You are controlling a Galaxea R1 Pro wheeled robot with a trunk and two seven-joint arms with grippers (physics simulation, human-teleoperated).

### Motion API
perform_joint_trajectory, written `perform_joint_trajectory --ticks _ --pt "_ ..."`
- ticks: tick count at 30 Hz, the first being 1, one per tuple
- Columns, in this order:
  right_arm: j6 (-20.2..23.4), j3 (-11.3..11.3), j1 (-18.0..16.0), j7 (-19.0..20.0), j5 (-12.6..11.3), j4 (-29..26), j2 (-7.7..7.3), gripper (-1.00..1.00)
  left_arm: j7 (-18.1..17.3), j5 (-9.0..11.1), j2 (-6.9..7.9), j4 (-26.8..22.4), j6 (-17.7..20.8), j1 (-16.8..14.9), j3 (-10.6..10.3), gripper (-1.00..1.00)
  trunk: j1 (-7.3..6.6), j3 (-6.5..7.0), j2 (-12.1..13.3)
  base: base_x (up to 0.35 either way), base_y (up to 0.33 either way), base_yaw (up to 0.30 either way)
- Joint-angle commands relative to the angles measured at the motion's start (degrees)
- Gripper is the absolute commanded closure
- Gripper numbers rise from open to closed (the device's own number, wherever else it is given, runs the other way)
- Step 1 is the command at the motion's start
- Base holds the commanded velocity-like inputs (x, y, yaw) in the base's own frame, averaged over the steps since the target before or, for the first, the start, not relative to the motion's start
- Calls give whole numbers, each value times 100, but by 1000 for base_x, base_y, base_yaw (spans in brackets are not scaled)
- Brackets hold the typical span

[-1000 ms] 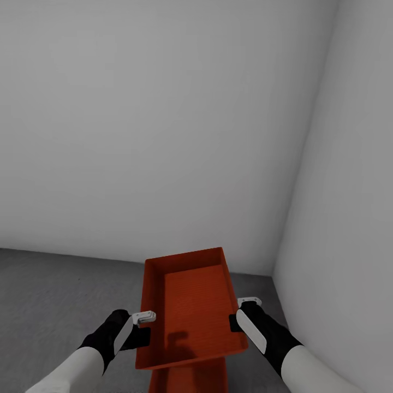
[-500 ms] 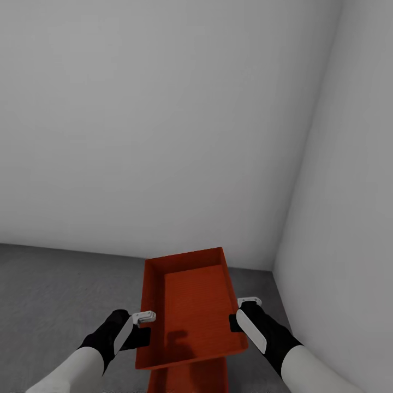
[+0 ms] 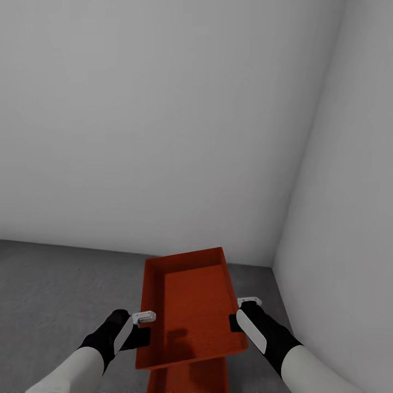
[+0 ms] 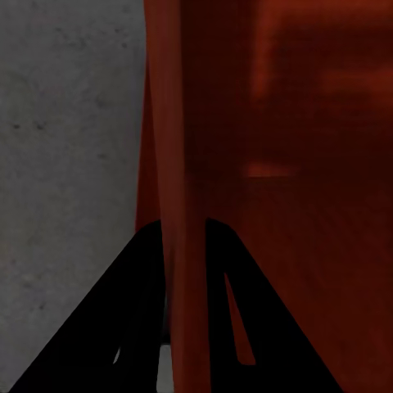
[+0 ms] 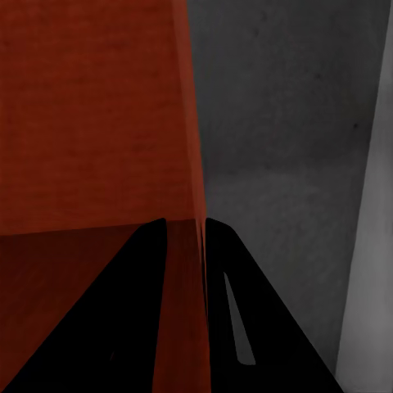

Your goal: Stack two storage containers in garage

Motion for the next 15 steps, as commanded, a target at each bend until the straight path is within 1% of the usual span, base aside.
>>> perform_joint_trajectory --ticks 1,15 --pt "9 83 -1 -49 -117 -2 1 100 19 47 -30 -12 28 -7 60 100 0 -15 -4 0 0 0" --pt "8 83 -1 -49 -117 -2 1 100 19 47 -30 -12 28 -7 61 100 0 -144 -4 0 0 0"
